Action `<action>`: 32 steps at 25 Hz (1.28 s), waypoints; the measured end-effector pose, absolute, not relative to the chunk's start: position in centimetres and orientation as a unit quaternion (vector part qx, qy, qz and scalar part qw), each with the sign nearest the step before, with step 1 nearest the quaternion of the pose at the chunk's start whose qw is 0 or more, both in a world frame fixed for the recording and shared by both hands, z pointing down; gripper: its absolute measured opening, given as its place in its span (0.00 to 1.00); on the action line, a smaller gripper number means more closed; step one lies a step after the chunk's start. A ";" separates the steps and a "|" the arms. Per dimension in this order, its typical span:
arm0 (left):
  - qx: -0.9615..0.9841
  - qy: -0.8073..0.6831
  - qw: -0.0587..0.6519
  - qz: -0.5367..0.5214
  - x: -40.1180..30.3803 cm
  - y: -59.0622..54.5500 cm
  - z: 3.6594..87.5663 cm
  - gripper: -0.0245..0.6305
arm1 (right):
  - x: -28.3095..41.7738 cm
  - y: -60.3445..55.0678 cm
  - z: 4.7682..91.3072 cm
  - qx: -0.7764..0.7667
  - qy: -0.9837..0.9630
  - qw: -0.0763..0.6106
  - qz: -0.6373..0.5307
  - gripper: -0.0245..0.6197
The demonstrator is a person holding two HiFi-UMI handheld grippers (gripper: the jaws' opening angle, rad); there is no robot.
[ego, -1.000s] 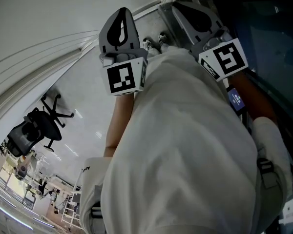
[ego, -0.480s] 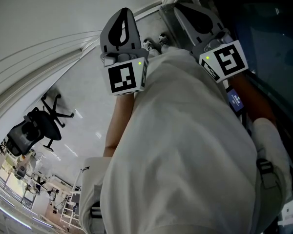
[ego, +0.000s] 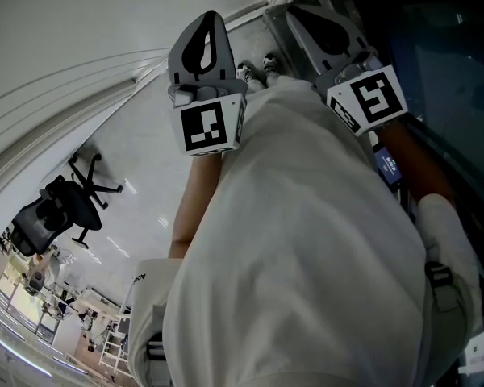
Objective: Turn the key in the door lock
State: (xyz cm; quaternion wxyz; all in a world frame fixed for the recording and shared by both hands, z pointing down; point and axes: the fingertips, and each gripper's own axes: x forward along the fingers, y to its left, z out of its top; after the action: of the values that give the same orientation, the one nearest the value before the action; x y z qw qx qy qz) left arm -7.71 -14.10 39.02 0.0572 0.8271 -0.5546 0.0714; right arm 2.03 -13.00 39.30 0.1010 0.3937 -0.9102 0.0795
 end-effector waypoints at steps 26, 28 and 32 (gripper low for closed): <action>0.829 -0.552 0.048 0.074 -7.2 -13.6 39.0 0.05 | 2.6 -12.2 39.4 0.396 -0.910 0.103 0.071 0.05; 0.829 -0.552 0.049 0.074 -7.2 -13.5 39.0 0.05 | 2.6 -12.1 39.5 0.397 -0.909 0.103 0.074 0.05; 0.827 -0.555 0.050 0.074 -7.4 -13.5 39.1 0.05 | 2.4 -12.0 39.8 0.396 -0.909 0.105 0.078 0.04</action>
State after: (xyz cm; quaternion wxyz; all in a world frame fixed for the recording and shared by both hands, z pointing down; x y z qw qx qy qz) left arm -7.39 -13.49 39.11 0.0505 0.8272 -0.5547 0.0741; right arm 2.37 -11.95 39.79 0.1049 0.3963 -0.9088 0.0777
